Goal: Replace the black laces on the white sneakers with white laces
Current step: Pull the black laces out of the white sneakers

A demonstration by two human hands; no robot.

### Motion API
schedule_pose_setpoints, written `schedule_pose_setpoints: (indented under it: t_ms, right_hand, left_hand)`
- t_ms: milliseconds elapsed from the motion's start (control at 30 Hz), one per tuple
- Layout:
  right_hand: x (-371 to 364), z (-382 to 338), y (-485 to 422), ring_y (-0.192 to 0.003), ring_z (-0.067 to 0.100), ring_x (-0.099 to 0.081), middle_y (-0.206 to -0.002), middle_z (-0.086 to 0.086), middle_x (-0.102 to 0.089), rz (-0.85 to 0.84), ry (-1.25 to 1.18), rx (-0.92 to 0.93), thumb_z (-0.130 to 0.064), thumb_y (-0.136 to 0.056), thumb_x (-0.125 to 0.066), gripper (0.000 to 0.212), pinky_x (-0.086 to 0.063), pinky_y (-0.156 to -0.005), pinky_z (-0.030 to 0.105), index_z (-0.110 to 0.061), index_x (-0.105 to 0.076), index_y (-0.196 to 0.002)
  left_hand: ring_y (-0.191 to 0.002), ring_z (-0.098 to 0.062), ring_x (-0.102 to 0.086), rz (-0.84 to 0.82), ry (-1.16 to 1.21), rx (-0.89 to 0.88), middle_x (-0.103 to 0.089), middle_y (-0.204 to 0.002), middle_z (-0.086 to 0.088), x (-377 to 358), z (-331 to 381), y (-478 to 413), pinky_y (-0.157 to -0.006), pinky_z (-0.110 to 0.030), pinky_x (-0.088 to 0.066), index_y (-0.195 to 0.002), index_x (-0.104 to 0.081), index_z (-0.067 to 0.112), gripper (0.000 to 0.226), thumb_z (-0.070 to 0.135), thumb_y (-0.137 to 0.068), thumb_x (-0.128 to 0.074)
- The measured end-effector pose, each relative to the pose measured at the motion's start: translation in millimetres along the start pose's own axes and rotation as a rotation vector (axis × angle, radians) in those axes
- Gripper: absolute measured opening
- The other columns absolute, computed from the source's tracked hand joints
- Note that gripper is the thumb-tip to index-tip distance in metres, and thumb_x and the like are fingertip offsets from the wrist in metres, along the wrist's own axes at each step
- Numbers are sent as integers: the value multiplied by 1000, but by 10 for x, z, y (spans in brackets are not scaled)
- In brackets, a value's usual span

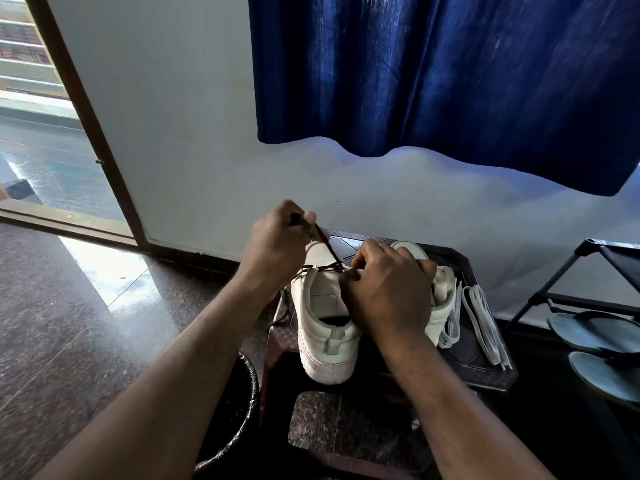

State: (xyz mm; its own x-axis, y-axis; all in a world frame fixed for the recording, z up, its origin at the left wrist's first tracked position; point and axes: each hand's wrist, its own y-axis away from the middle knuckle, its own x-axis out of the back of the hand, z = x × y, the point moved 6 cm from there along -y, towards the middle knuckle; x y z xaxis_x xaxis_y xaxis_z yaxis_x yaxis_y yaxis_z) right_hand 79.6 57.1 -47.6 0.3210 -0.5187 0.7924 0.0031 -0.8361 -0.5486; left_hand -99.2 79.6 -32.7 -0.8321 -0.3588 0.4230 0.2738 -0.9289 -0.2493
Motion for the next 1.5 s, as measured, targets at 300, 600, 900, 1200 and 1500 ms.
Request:
schedule_pose_setpoints:
  t_ms: [300,600,900,1200,1500]
  right_hand:
    - [-9,9,9,-81,21,-59,-74,-9,-65,31,7,14,-33,-73,-68,15,-27,-76,38,-27,-55,-76]
    - [-16,2,7,-79,22,-60,-72,-7,-65,21,3,3,-29,-71,-65,12,-28,-75,38,-26,-55,-75]
    - [-2,-10,19,-82,19,-58,-76,-10,-64,-13,5,20,-38,-76,-60,11,-31,-78,39,-28,-53,-78]
    - [-9,-27,-60,-84,20,-61,-74,-10,-63,-62,-51,-5,-43,-79,-61,18,-32,-78,38,-27,-56,-72]
    - [4,-190,-78,-85,24,-67,-73,-5,-68,-92,-2,58,-38,-87,-63,11,-30,-80,39,-27,-62,-85]
  left_hand:
    - [-88,-22,-60,-275,-508,-86,-62,-81,4,-238,-17,88,-73,-30,-42,-86,-72,25,32,55,-96,-65]
    - [-57,-17,-41,-281,284,147,-69,-79,3,-309,-108,75,-51,-29,-29,-91,-62,3,40,36,-110,-48]
    - [-79,-27,-61,-140,-346,13,-63,-77,1,-19,-206,-8,-62,-32,-39,-88,-60,17,29,44,-94,-71]
    - [-84,-32,-61,-320,-327,49,-63,-77,-1,-44,-318,119,-68,-34,-42,-86,-63,16,36,46,-104,-54]
    - [-81,-10,-67,-333,-358,-8,-73,-86,8,-51,-193,272,-74,-31,-55,-90,-74,28,25,52,-83,-72]
